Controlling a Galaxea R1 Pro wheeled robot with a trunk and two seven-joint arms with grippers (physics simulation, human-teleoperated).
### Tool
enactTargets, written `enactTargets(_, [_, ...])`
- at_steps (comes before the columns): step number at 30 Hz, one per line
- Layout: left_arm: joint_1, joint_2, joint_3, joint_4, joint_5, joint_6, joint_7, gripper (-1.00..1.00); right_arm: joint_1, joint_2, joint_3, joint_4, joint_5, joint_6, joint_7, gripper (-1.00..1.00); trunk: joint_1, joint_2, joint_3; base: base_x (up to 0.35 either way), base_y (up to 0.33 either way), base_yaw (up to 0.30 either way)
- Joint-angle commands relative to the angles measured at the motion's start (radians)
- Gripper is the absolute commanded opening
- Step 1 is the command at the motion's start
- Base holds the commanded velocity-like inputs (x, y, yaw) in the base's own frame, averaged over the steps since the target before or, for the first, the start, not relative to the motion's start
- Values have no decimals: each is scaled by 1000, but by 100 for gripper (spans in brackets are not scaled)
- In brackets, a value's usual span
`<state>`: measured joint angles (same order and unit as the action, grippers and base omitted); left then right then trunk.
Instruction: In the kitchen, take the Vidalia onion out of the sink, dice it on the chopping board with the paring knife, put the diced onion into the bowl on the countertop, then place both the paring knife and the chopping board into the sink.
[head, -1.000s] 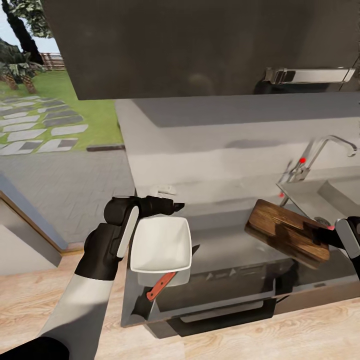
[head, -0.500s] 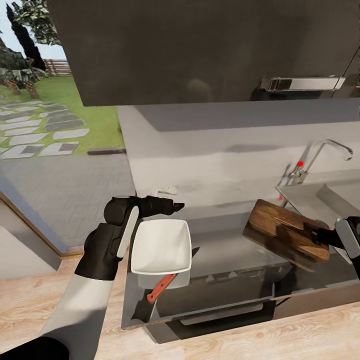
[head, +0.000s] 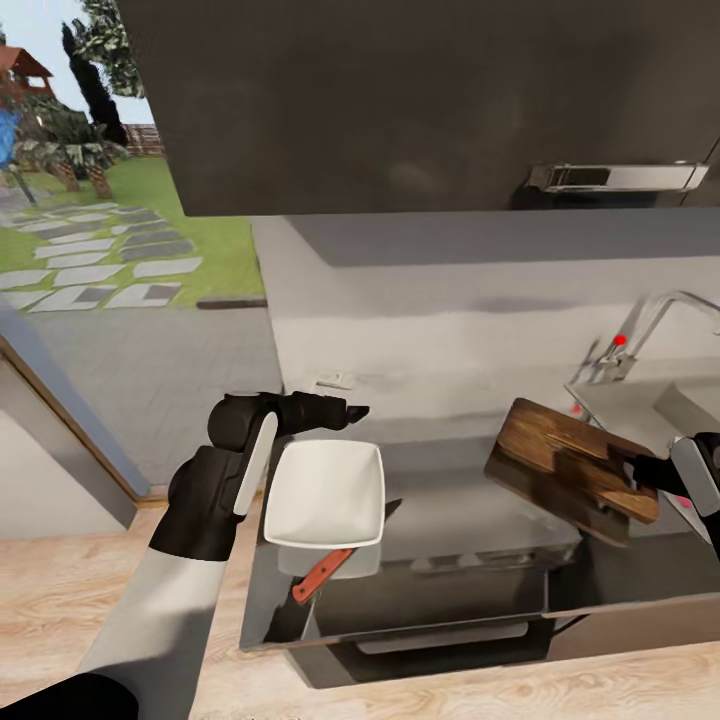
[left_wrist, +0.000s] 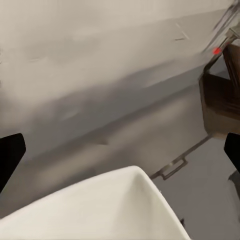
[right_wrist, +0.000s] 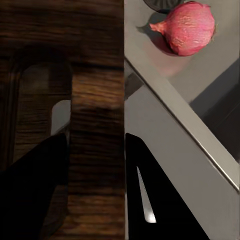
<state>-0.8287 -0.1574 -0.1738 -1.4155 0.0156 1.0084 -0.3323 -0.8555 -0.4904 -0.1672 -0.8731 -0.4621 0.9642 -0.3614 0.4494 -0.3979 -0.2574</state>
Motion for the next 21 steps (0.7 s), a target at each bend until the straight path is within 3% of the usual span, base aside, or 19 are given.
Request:
enactTargets(1, [-1, -1, 0, 0, 1, 6, -1, 100, -1, -1, 0, -1, -10, 2, -8, -100, 1, -2, -2, 0, -275, 204])
enactTargets(14, [-1, -1, 0, 0, 1, 6, -1, 100, -1, -1, 0, -6, -10, 2, -8, -100, 1, -2, -2, -62, -299, 246])
enactTargets(21, [-1, -1, 0, 0, 1, 6, -1, 100, -1, -1, 0, -11, -10, 2, -8, -100, 1, -2, -2, -164, -272, 68])
